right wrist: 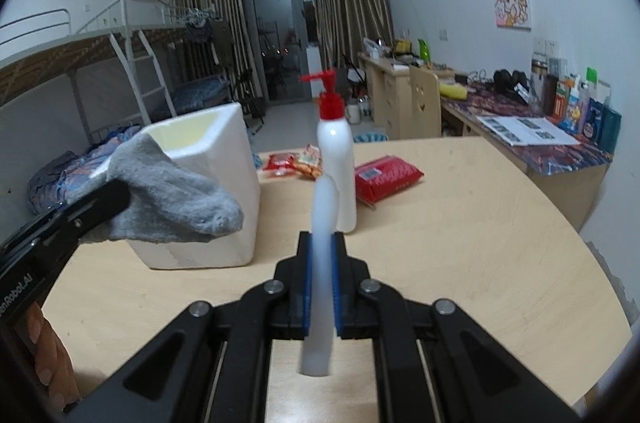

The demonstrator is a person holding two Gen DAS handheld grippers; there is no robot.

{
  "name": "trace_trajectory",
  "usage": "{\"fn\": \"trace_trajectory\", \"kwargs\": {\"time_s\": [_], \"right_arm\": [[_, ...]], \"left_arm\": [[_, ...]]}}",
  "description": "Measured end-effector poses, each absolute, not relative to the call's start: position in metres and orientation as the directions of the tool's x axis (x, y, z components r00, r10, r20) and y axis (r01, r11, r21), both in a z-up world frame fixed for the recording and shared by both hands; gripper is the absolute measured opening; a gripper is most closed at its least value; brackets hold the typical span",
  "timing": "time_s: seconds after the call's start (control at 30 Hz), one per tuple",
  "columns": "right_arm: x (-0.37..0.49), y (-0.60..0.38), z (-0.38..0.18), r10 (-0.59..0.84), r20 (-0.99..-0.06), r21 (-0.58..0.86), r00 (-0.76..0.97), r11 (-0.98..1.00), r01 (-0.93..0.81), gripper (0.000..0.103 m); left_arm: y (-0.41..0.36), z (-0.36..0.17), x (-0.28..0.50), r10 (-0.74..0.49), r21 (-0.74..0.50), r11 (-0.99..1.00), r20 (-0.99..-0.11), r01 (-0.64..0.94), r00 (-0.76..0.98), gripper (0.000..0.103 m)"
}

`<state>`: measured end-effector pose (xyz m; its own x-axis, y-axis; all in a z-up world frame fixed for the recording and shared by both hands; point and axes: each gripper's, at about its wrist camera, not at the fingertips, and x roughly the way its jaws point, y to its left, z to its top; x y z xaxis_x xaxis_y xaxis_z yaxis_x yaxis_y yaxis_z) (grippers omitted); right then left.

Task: Organize soft objects
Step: 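Carry the sock in the left tool while the right tool carries the strip over the box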

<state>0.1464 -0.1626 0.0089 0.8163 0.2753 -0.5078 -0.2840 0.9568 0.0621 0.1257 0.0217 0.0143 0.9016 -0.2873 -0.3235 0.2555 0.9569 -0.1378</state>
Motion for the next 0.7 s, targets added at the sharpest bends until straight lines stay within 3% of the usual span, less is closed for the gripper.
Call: {"fn": "trace_trajectory", "kwargs": {"time_s": [0.7], "right_arm": [[0.097, -0.164, 0.041, 0.442, -0.344, 0.077, 0.828, 0.892, -0.445, 0.011]], "left_arm": [[0.017, 0.056, 0.040, -0.103, -0.019, 0.995, -0.218, 0.101, 0.970, 0.016]]}}
